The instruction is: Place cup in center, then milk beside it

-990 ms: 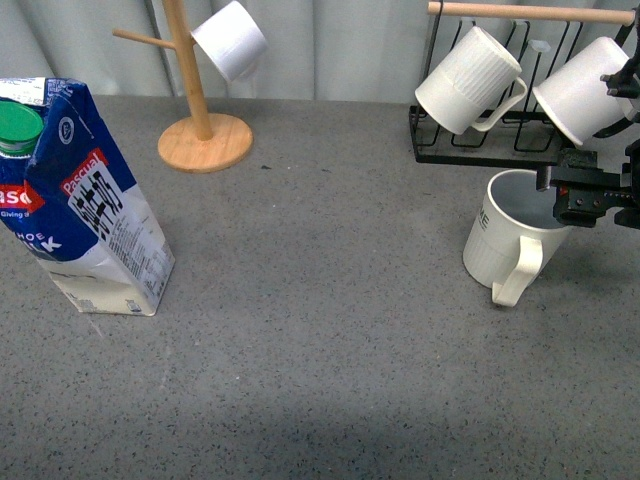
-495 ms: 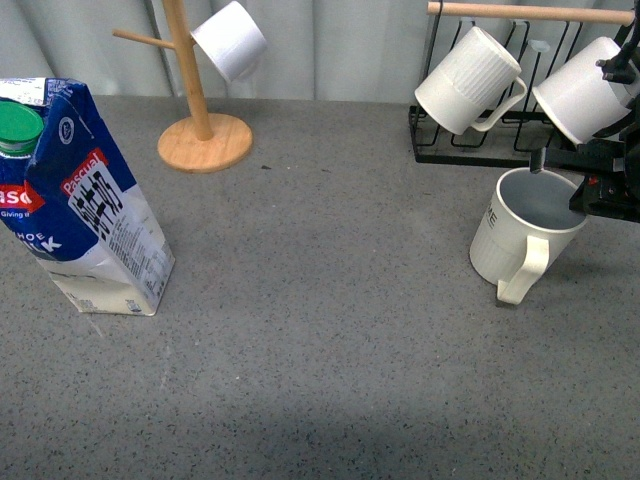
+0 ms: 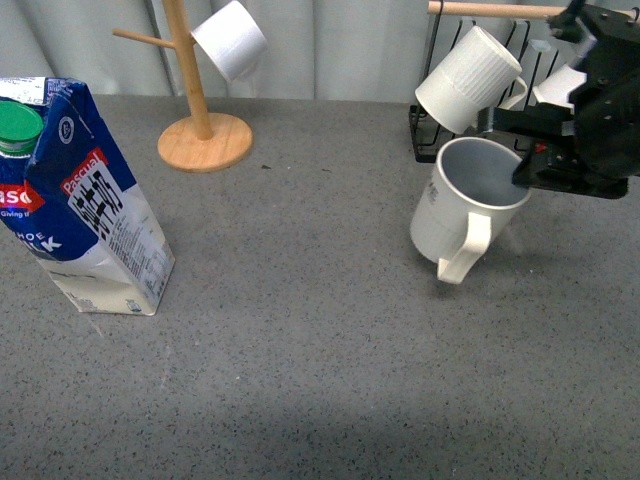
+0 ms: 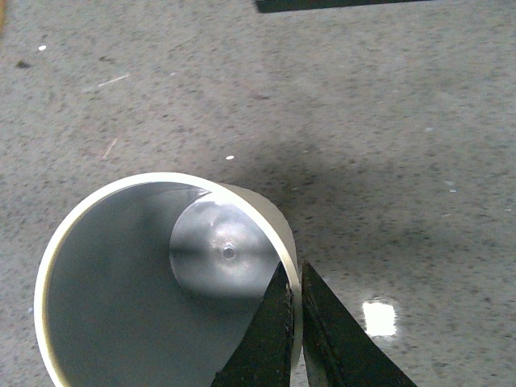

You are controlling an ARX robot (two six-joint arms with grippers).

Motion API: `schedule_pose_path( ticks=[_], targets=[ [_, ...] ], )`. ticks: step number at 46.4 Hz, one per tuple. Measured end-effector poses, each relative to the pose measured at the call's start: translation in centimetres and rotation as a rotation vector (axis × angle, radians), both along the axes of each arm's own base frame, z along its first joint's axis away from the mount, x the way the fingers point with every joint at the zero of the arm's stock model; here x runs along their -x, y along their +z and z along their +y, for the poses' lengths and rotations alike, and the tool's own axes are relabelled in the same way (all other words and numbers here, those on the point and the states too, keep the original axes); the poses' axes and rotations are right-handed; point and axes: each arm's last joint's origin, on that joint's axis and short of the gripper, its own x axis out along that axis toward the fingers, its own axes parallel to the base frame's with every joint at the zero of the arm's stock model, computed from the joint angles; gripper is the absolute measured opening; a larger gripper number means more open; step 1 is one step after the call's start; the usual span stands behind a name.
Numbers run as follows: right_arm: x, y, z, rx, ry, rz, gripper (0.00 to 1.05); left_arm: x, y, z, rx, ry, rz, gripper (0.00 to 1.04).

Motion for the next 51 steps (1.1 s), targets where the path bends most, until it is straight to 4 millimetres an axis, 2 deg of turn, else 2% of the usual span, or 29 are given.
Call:
schedule_pose_path(
  ticks=[7,14,33,51],
  targets=[
    [0.7,0.0,3.6,-0.031,0.086,-0.001,0.01,0.0,0.0,0.0,0.000,0.000,0.000,0.98],
    [0.8,-0.9,5.7,-0.031,0.127,0.021,0.01,0.0,0.0,0.0,0.000,0.000,0.000,0.98],
    [1.0,-1.8,7.2,-0.028,0.154,0.057,0.01,0.0,0.0,0.0,0.000,0.000,0.000,0.98],
    [0.9,-2.4,7.3,-0.003,0.148,0.073,0.01,0.0,0.0,0.0,0.000,0.000,0.000,0.98]
  ],
)
